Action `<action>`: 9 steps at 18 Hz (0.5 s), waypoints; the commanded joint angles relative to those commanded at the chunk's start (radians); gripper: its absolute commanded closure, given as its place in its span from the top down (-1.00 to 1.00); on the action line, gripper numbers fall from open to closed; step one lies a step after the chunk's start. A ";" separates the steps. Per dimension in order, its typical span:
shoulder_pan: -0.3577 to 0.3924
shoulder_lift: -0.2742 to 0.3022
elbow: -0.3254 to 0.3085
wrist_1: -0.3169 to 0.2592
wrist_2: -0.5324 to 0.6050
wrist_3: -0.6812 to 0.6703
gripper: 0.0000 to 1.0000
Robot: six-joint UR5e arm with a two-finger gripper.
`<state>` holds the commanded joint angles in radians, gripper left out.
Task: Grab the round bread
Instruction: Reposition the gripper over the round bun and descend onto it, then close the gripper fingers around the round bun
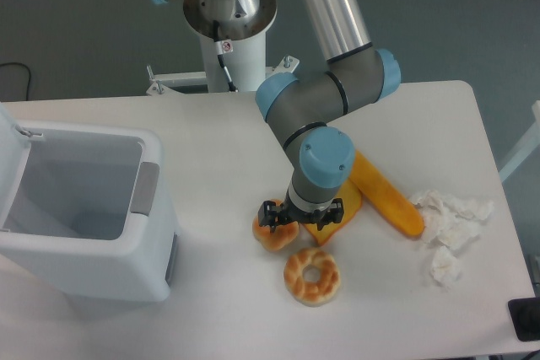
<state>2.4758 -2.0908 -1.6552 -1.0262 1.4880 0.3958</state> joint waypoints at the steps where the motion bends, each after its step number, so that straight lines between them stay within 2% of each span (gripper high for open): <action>1: -0.002 -0.002 0.000 0.000 0.000 -0.008 1.00; 9: -0.008 -0.008 -0.002 0.000 0.000 -0.018 1.00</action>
<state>2.4682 -2.0985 -1.6567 -1.0262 1.4880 0.3774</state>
